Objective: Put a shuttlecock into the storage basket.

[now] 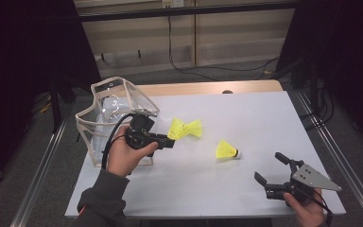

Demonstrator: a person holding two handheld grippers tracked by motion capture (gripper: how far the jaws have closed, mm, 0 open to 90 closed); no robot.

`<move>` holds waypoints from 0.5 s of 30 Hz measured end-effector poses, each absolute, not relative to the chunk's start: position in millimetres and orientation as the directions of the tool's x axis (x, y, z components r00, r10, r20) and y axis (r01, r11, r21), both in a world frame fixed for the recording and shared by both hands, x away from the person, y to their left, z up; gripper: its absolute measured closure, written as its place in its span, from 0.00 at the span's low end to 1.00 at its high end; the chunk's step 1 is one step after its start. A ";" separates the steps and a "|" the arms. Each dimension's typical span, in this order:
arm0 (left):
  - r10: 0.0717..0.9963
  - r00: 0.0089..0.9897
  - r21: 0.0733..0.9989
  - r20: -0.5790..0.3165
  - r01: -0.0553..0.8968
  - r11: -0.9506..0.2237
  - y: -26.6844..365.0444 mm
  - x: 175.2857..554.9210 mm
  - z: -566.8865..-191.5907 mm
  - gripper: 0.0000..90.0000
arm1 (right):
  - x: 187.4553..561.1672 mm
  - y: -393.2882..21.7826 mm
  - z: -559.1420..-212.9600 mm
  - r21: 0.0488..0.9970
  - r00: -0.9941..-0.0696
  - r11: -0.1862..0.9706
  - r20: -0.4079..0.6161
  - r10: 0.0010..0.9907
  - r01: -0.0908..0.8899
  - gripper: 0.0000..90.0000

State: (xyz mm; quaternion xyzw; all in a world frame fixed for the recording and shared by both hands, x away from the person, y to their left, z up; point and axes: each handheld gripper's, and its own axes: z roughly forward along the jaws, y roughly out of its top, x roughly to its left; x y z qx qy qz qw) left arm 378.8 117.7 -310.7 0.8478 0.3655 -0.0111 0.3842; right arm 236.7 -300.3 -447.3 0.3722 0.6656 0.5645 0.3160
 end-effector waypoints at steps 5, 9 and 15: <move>0.612 0.734 0.642 -0.295 0.627 -0.442 117.7 380.2 -305.8 0.72 | 236.8 -300.2 -447.4 0.987 -0.523 0.086 -0.001 0.852 0.138 0.02; 0.615 0.731 0.642 -0.295 0.629 -0.439 118.2 381.9 -303.2 0.72 | 236.5 -300.3 -447.2 0.987 -0.524 0.086 0.000 0.852 0.139 0.02; 0.620 0.729 0.643 -0.291 0.628 -0.437 118.7 384.3 -298.9 0.72 | 236.5 -300.4 -447.2 0.987 -0.524 0.085 0.000 0.852 0.139 0.02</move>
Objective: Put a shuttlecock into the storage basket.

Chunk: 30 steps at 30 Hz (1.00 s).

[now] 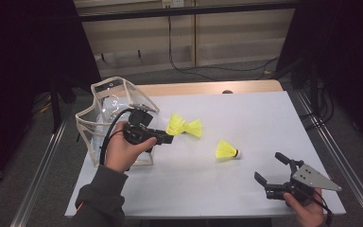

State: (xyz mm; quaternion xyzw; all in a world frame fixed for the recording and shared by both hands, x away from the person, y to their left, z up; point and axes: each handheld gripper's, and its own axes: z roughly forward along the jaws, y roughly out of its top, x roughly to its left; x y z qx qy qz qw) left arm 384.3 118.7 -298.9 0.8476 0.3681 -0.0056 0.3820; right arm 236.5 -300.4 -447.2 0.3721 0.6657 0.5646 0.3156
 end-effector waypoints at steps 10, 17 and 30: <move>0.622 0.722 0.637 -0.304 0.639 -0.431 121.5 389.3 -293.4 0.72 | 236.5 -300.5 -447.3 0.986 -0.522 0.085 0.001 0.853 0.140 0.02; 0.631 0.717 0.638 -0.298 0.641 -0.427 123.2 392.1 -286.5 0.72 | 236.6 -300.4 -447.4 0.987 -0.524 0.084 0.001 0.852 0.140 0.02; 0.648 0.708 0.647 -0.282 0.639 -0.416 128.3 395.9 -274.9 0.72 | 236.7 -300.4 -447.6 0.986 -0.525 0.084 0.002 0.851 0.141 0.02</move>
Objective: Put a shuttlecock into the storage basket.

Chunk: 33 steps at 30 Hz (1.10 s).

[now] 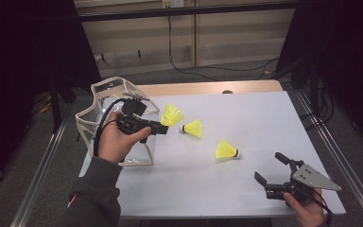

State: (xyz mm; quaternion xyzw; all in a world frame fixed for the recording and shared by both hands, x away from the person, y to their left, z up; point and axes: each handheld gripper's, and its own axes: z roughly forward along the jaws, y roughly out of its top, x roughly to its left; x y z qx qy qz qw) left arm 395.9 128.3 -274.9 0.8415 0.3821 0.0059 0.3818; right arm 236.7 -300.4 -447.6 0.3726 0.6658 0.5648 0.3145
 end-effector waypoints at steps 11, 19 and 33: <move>0.651 0.715 0.651 -0.254 0.624 -0.432 130.1 396.4 -264.5 0.72 | 236.5 -300.5 -447.4 0.986 -0.523 0.084 0.002 0.852 0.141 0.02; 0.663 0.705 0.655 -0.253 0.629 -0.419 134.4 398.0 -259.3 0.72 | 236.5 -300.5 -447.3 0.986 -0.523 0.085 0.001 0.852 0.140 0.02; 0.676 0.696 0.660 -0.241 0.628 -0.412 142.0 401.0 -250.3 0.72 | 236.5 -300.4 -447.3 0.987 -0.524 0.085 0.001 0.852 0.139 0.02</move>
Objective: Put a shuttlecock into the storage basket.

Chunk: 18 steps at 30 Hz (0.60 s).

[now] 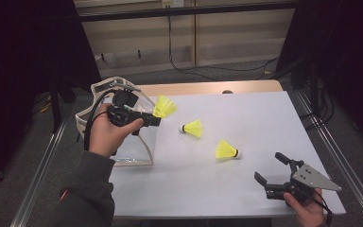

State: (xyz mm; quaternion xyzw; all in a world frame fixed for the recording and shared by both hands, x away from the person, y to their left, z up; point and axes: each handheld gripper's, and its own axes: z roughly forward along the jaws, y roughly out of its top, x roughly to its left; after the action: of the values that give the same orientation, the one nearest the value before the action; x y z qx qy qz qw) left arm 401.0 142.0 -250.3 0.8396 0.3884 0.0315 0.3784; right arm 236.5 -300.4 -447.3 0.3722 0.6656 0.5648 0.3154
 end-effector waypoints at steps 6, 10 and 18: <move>0.682 0.690 0.661 -0.243 0.632 -0.404 144.4 403.0 -247.5 0.72 | 236.4 -300.5 -447.2 0.986 -0.524 0.086 0.000 0.852 0.139 0.02; 0.684 0.687 0.661 -0.245 0.635 -0.401 145.7 404.3 -245.6 0.72 | 236.4 -300.4 -447.3 0.987 -0.524 0.086 -0.001 0.852 0.139 0.02; 0.689 0.684 0.663 -0.239 0.633 -0.399 146.8 405.4 -241.5 0.72 | 236.3 -300.5 -447.2 0.987 -0.524 0.086 0.000 0.852 0.139 0.02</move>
State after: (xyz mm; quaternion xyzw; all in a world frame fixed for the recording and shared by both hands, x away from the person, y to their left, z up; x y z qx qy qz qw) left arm 405.4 146.8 -241.5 0.8356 0.3956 0.0368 0.3793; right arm 236.3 -300.5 -447.2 0.3722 0.6657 0.5645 0.3157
